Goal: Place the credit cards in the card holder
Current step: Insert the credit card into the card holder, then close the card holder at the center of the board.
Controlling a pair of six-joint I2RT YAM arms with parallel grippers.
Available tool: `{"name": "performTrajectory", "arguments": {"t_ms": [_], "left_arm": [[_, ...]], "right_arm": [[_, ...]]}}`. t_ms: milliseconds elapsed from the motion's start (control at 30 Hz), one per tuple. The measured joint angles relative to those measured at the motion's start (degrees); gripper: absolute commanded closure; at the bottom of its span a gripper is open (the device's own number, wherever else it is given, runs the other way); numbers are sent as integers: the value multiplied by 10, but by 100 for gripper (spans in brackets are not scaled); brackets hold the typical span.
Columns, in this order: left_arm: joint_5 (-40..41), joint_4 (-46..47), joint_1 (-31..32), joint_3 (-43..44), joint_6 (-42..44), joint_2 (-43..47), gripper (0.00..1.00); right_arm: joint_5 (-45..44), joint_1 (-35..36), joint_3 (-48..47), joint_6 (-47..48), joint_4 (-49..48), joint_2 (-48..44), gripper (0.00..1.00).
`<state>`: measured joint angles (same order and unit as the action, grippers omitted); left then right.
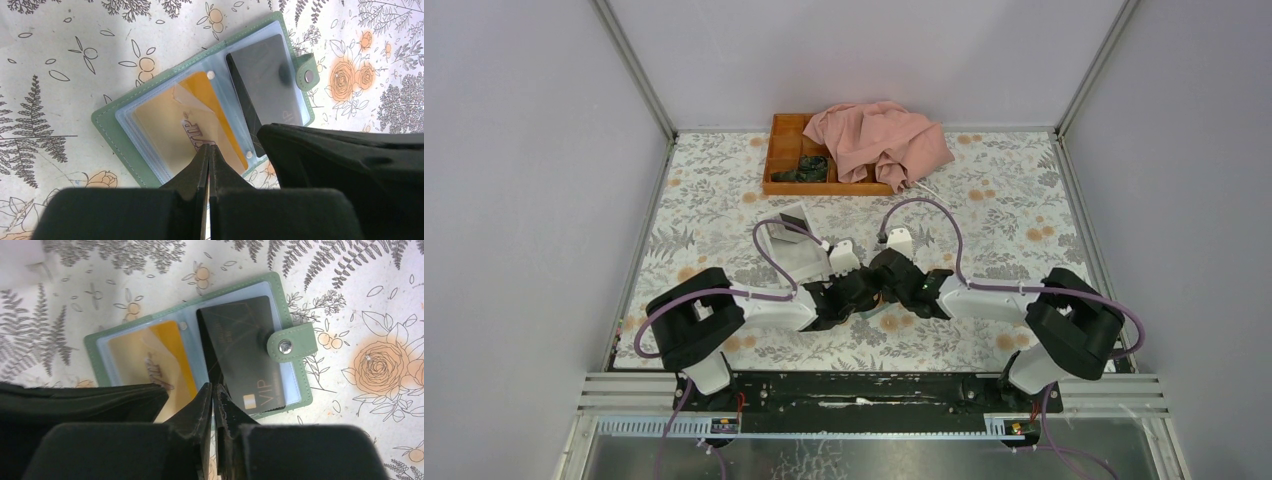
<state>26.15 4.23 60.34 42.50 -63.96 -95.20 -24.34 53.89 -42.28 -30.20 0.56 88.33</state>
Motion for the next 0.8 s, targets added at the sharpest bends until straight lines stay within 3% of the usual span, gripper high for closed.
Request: {"name": "performTrajectory", "arguments": {"t_ms": [467, 800], "left_arm": [[1, -11, 0, -9, 0, 13, 100], [0, -13, 0, -11, 2, 15, 100]], "right_arm": [[-40, 9, 28, 10, 2, -84, 41], [-97, 9, 29, 56, 9, -39, 31]]}}
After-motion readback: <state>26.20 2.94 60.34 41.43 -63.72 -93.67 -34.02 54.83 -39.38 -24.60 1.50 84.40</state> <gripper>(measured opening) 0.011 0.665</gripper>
